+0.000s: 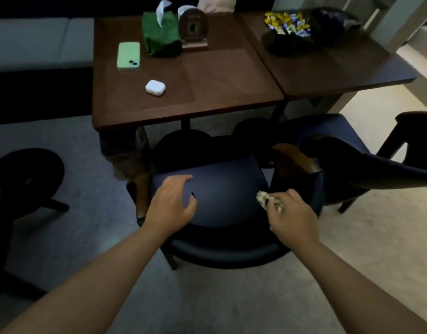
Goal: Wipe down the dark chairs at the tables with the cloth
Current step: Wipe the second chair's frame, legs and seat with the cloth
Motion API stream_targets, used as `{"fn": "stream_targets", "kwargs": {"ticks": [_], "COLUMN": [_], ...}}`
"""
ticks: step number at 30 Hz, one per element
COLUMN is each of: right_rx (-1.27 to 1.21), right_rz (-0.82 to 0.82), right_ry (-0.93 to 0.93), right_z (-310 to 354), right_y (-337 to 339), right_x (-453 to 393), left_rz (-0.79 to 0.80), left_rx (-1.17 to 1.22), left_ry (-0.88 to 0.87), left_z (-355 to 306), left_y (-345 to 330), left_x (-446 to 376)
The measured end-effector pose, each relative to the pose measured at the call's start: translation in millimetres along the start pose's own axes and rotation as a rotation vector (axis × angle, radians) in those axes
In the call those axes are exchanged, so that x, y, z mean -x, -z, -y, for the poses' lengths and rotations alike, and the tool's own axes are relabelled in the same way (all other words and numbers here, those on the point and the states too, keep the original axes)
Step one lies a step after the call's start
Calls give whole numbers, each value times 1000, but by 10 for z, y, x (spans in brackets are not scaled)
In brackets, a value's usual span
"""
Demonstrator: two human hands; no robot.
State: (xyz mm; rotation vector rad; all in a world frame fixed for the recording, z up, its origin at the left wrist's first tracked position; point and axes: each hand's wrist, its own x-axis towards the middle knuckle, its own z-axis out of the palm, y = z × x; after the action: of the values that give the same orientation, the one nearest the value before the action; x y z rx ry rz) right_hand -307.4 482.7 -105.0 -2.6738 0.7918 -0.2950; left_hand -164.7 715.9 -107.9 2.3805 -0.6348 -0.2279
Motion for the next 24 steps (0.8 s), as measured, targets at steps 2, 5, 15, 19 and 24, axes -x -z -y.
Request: {"fn": "stream_targets", "kwargs": {"ticks": [2,5,15,19,24], "right_rx": [7,12,378,346,206], "right_rz": [-9,-23,382,785,999], "right_ry": [-21,-20,5,-145,-217], "right_z": [45,24,75,115,-100], "right_y": [-42,-40,-146,-445,-847], "right_x": [27,12,-265,-745,-1276], "left_rz": [-14,-19,30,214,499], "left_rx": [1,-13,-113,-25,286], "left_ry": [9,-10,33,214,546], "left_z": [1,-19,-17,82,134], "left_y": [13,-10,-104,-332,-1068], "left_x": [-7,-12,-87,-481,-882]}}
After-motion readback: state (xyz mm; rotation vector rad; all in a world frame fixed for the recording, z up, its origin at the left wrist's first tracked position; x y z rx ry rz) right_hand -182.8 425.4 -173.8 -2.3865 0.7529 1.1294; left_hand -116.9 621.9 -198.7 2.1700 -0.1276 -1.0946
